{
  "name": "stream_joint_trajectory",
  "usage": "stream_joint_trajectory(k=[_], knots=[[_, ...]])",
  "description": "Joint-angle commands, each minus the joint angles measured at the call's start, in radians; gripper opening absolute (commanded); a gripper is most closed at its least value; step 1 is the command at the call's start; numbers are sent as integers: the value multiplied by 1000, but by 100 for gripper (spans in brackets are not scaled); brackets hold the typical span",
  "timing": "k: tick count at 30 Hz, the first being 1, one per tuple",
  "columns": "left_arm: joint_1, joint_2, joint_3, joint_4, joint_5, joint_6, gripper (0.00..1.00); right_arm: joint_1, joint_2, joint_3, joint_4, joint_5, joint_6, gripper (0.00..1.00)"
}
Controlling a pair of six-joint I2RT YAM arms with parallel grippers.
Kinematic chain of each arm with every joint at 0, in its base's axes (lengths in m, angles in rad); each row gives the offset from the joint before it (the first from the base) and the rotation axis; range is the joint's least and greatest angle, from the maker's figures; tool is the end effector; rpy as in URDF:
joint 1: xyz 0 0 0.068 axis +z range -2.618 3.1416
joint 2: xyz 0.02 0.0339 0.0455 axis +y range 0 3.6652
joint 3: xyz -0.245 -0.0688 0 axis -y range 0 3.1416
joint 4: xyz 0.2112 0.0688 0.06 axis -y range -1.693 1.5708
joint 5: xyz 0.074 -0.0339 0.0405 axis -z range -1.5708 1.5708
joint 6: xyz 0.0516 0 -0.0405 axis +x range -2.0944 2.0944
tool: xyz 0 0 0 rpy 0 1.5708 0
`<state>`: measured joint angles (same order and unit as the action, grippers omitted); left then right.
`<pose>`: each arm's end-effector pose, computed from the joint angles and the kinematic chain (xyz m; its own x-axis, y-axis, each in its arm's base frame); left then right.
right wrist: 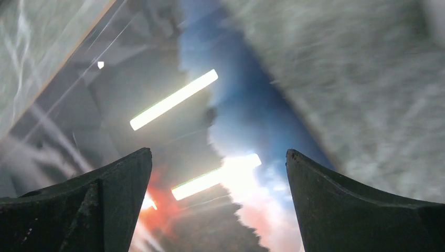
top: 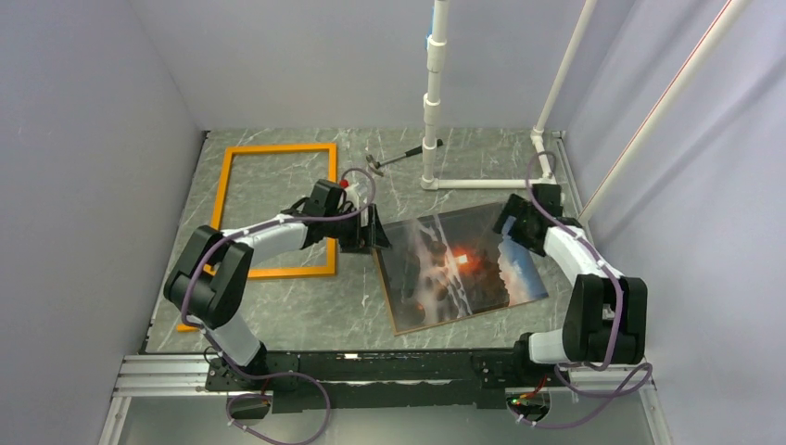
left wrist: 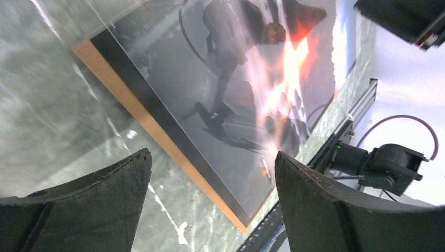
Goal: Take the photo out of the frame
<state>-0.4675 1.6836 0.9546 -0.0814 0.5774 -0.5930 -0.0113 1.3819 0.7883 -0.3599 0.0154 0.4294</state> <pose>0.2782 -0.1720 0.1761 -0.9351 -0.0525 -0.3505 0.2302 0.6622 -0.7131 0.2553 -0.0037 0.1833 -0.7330 0.4246 -0.5315 0.3578 0.9051 0.2296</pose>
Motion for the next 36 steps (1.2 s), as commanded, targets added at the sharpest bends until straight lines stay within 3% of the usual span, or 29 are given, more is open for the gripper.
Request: stream_joint_trajectory(k=[1,6,15,21,26,32,36], knots=[[-85,-71,-44,58,8,-64,88,-130,-42,19,36,60,14,100],[-186,-124,-56,-38,-121,-40,88,-220,-26,-4,47,65,9,99],[-206,-249,-342,266,-64,-207,88,-241,68,-44,69,24,-4,99],[-205,-228,-374,263,-100,-189,90,-237,70,-66,54,2,-14,98],[-206,-181,-418,364,-122,-236,90,-212,60,-100,51,-107,1,97],[-205,-183,-445,397,-147,-258,90,-142,-67,-160,32,-302,81,96],[-206,-214,-463,387,-173,-260,90,-120,-160,-160,-2,-347,103,97]])
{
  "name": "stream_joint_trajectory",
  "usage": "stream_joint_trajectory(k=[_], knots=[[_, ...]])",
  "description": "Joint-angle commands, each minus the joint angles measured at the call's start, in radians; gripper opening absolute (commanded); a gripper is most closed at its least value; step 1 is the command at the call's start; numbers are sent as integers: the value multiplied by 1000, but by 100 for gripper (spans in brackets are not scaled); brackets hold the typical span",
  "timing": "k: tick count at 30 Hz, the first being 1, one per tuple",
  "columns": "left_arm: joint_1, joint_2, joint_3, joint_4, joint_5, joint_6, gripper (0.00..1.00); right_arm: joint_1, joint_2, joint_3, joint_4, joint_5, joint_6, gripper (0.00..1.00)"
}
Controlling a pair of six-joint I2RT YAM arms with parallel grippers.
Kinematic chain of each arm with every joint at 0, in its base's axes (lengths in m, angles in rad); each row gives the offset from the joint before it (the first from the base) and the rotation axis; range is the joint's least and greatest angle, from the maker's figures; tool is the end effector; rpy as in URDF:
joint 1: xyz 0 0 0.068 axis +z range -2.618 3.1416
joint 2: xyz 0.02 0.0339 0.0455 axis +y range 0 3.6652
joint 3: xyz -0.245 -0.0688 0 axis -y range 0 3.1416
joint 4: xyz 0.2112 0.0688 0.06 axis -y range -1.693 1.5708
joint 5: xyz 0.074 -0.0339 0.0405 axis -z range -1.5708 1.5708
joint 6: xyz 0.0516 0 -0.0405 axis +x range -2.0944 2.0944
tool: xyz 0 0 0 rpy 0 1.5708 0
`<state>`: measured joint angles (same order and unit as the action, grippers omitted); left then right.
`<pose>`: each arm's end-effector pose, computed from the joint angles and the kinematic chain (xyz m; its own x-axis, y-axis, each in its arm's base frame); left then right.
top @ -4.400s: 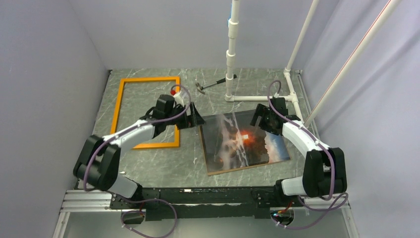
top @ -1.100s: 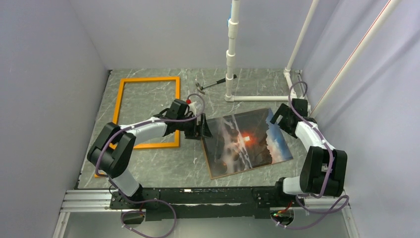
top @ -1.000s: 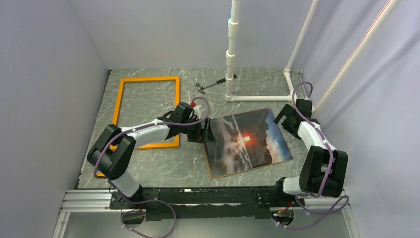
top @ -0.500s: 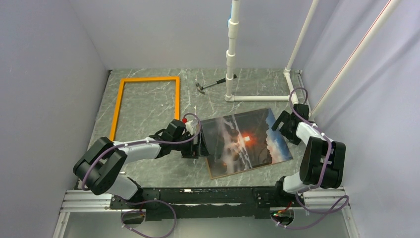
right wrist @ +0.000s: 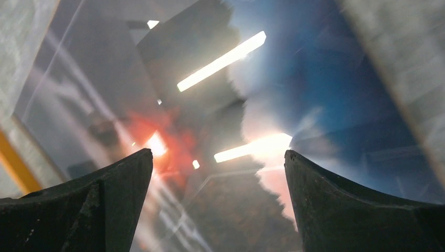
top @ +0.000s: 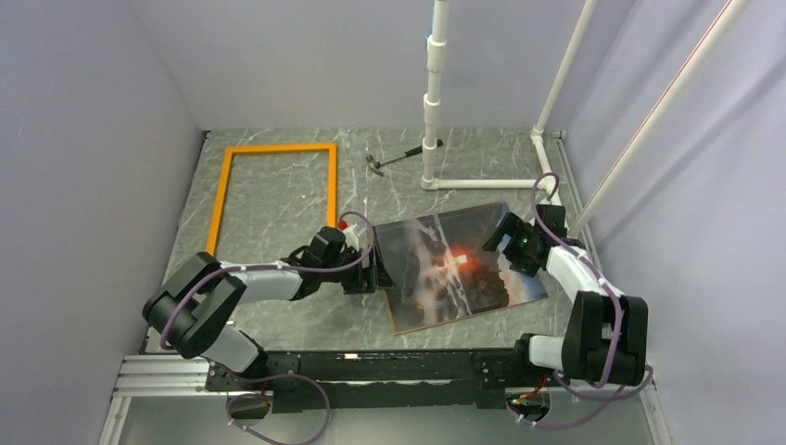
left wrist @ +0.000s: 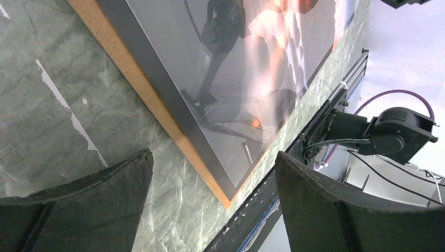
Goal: Take the photo out of the frame
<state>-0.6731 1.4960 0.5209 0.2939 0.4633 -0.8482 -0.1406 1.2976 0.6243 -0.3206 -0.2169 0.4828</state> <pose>0.1914 -0.1821 0.1410 -0.9476 -0.1027 -0.3026 0.1790 0.6139 -0.7688 0.2236 -0.0204 0.1604 -0.7255 0.5606 -0.3993 0.4036 0.8164 0.4130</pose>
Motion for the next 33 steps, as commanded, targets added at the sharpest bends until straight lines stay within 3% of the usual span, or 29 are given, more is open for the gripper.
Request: stream_joint_trajectory(k=[1,7,15,22,28,33], knots=[[0,-36,-35,11,-66,-4,90,6,-83,20,-58,-97,37,97],[1,-72,-39,-11,-56,1,92,-116,-69,81,-140,280,16,99],[0,-60,-116,144,-23,-55,94,-237,-145,-101,80,337,146,100],[1,-21,-156,253,-13,-96,94,-286,-102,-162,202,231,130,100],[1,-8,-159,257,-19,-97,95,-289,-4,-128,116,26,105,100],[0,-35,-145,192,-33,-73,95,-267,-76,-196,74,-157,154,99]])
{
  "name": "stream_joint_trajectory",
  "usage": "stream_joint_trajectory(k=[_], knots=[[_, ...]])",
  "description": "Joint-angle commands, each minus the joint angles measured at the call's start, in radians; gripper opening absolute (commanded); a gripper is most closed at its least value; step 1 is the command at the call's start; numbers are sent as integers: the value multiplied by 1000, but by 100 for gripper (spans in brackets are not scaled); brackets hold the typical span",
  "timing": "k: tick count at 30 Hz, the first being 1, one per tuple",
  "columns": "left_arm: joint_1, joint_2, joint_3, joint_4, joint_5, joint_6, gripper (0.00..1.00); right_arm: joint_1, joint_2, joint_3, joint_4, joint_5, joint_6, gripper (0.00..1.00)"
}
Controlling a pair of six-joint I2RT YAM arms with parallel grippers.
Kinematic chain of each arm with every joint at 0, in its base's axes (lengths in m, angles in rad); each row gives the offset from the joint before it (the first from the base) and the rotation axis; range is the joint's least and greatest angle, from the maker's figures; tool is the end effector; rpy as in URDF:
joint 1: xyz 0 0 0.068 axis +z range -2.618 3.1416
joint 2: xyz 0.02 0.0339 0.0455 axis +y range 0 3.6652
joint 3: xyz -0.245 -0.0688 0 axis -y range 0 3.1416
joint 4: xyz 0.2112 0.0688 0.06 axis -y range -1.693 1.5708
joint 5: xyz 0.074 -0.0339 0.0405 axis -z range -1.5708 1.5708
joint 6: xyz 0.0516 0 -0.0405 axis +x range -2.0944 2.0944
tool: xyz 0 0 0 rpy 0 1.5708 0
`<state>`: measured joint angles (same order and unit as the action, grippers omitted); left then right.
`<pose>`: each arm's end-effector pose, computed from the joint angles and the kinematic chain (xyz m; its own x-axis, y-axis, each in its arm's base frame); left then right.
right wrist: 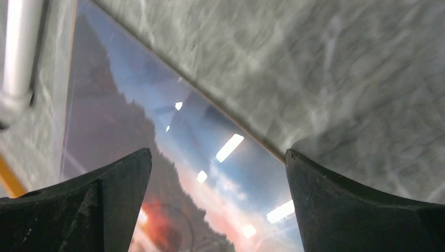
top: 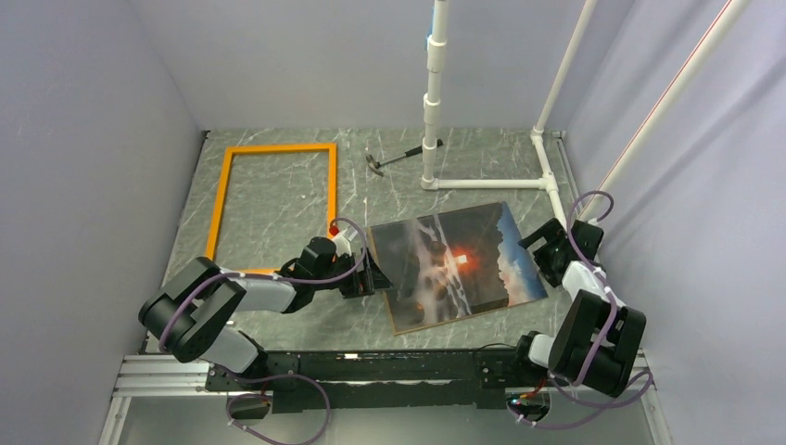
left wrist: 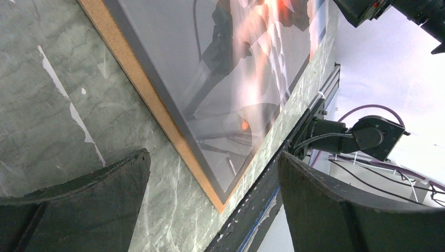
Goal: Take the photo out of the frame
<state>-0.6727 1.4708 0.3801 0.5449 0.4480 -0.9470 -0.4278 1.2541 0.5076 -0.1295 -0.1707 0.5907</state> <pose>0.1811 -0.1728 0.1351 -0.9280 -0.1960 -0.3167 0.1676 0.5396 -0.8251 0.2033 -0.0831 0.1510 -0.4079 0.7892 -0.4591 0.6467 0.6047 0.4650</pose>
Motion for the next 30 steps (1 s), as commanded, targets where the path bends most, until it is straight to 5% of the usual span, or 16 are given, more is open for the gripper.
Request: stream_joint_trajectory(k=[1,8,20,30], knots=[[0,-16,1,-71,-22,31,95,23,-65,-91,-125,-225,50,99],[1,-36,13,-109,-33,47,95,26,-204,-68,-235,-279,22,99],[0,-86,7,-135,25,22,94,27,-162,13,-265,-189,-48,98],[1,-119,47,-233,15,47,93,60,-186,76,-450,176,87,92]])
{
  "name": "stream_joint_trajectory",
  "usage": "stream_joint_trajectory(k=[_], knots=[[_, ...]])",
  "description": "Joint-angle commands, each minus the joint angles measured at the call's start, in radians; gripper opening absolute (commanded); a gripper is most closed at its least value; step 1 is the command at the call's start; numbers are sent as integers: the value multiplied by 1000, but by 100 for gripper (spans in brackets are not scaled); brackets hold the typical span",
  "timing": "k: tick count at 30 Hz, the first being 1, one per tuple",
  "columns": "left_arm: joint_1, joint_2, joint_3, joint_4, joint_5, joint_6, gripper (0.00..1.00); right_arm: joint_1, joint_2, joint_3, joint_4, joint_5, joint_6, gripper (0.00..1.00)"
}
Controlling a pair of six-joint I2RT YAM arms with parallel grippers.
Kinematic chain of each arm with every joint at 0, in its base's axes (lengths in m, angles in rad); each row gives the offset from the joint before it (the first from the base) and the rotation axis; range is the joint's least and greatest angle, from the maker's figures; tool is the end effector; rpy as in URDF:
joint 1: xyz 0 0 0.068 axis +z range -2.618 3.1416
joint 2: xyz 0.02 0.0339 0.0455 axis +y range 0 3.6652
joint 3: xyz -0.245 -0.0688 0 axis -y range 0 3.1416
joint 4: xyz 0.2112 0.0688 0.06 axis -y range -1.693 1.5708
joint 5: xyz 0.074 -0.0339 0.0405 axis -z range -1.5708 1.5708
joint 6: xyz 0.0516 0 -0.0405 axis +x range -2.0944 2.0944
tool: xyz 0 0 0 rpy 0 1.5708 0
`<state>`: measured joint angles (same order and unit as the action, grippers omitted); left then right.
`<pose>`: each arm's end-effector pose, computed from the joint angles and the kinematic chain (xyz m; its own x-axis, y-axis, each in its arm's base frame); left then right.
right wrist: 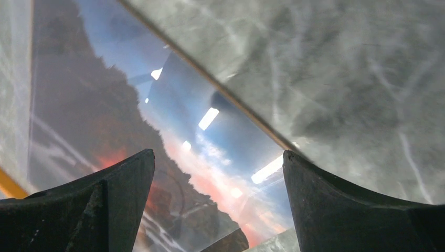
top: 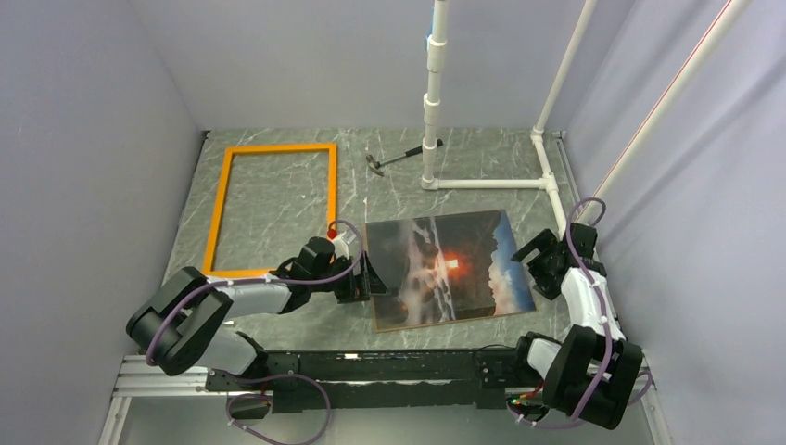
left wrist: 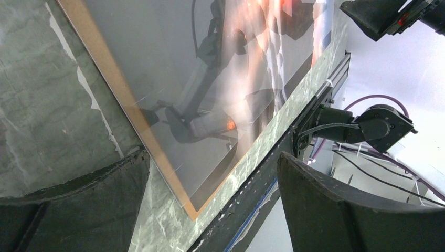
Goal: Take the photo out of the frame
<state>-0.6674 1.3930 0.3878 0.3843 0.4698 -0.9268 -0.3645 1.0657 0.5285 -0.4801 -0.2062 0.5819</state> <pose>0.1726 -0.1657 0.1387 -0.9470 -0.1616 -0.2777 0.1396 0.5716 -0.8086 0.1711 -0.0540 0.1655 -0.5275 0.7771 -0.3434 0.6443 0.6294 0.4344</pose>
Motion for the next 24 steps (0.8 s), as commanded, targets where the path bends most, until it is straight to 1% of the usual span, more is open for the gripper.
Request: stream_joint_trajectory(k=[1,5,7,8,10,12,15,20,24], knots=[[-4,-55,51,-116,-27,52,93,-6,-5,56,-110,239,120,91],[-5,-120,113,-327,-113,141,94,-70,-73,34,-157,293,160,89],[-9,-155,139,-397,-140,170,94,-118,-108,22,-189,299,177,85],[-12,-173,158,-436,-153,183,94,-135,-117,20,-204,314,193,82],[-22,-197,187,-476,-164,204,93,-138,-111,36,-251,347,232,79],[-36,-198,221,-489,-152,222,92,-138,-77,53,-305,357,260,77],[-56,-143,281,-478,-102,240,92,-139,-46,35,-317,299,270,77],[-77,1,344,-365,-5,223,90,-138,-79,-74,-229,213,263,75],[-95,111,383,-325,-6,226,90,-138,-102,-123,-170,89,213,75]])
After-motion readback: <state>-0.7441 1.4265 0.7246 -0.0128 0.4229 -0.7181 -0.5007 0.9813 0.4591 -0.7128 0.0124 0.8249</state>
